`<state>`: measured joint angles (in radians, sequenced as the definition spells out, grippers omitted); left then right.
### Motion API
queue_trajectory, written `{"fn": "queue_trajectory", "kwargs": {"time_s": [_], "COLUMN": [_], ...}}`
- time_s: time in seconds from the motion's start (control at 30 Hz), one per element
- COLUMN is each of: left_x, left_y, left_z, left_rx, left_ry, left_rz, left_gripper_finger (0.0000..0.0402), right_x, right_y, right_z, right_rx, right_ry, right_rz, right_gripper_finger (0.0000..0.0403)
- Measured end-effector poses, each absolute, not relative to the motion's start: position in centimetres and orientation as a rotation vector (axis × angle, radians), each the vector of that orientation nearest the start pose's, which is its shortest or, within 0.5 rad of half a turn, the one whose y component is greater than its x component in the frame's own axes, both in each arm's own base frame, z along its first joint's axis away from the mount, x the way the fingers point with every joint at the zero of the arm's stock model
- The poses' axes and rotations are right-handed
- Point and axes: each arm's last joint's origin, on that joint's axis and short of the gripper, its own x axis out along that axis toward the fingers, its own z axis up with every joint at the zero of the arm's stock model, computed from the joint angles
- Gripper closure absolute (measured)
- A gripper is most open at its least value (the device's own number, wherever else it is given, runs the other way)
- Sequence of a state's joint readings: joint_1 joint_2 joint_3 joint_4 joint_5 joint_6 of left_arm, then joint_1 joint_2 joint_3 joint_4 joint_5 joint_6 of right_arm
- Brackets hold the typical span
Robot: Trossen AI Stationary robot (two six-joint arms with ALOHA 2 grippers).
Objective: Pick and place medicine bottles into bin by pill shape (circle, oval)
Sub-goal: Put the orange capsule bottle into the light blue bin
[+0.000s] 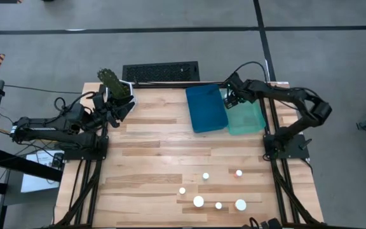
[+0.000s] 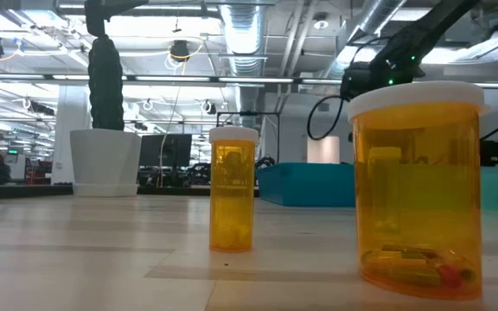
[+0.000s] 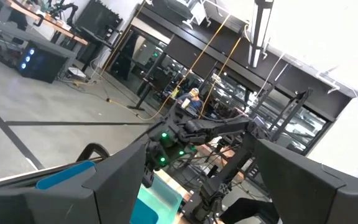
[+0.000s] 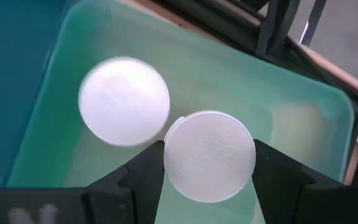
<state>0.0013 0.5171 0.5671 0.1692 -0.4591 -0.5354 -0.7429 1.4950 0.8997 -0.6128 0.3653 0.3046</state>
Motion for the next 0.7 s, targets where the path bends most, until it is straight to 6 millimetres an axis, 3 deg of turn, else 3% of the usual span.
{"fn": "queue_trajectory", "kwargs": {"time_s": [0.7], "left_x": [12.36], "left_y": [1.3], "left_z": [32.66], "left_rx": [-0.574], "left_ry": [-0.334], "left_rz": [0.391], "left_gripper_finger": [0.0105], "right_x": [18.93], "right_y": [-19.95], "right_z": [18.31], "right_rx": [0.517], "right_ry": [1.094], "right_rz": [-1.156], "right_gripper_finger": [0.0165]}}
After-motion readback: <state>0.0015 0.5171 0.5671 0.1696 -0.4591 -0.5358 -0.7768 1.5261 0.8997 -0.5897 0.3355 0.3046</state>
